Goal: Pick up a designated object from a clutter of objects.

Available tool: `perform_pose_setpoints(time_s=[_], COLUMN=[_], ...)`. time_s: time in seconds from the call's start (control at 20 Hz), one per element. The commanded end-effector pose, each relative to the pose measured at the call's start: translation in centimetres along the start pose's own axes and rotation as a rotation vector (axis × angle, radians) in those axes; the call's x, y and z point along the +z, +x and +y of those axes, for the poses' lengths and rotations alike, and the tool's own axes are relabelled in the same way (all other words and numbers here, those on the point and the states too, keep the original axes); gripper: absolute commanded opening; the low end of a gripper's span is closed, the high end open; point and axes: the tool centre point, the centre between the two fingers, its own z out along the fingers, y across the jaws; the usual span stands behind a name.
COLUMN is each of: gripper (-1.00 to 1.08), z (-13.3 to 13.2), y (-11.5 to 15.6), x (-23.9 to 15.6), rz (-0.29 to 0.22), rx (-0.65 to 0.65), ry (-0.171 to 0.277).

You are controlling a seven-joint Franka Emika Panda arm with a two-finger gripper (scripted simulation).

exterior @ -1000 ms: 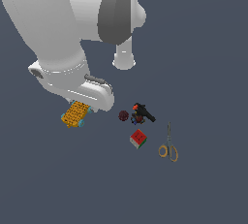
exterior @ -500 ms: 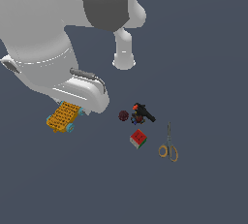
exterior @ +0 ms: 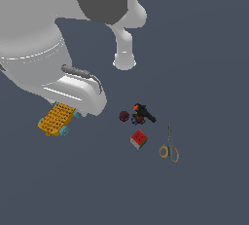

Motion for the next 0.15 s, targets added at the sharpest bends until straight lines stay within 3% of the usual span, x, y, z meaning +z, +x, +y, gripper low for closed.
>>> perform_pose_setpoints(time_s=[0.0,0.1], gripper=[-1.0,-1.0], z=[-0.03,0.0], y=[0.15,0.18], x=[-0.21,-0.23], rz=[0.001,0.001], rx=[0.0,0.0], ry=[0.0,0.001])
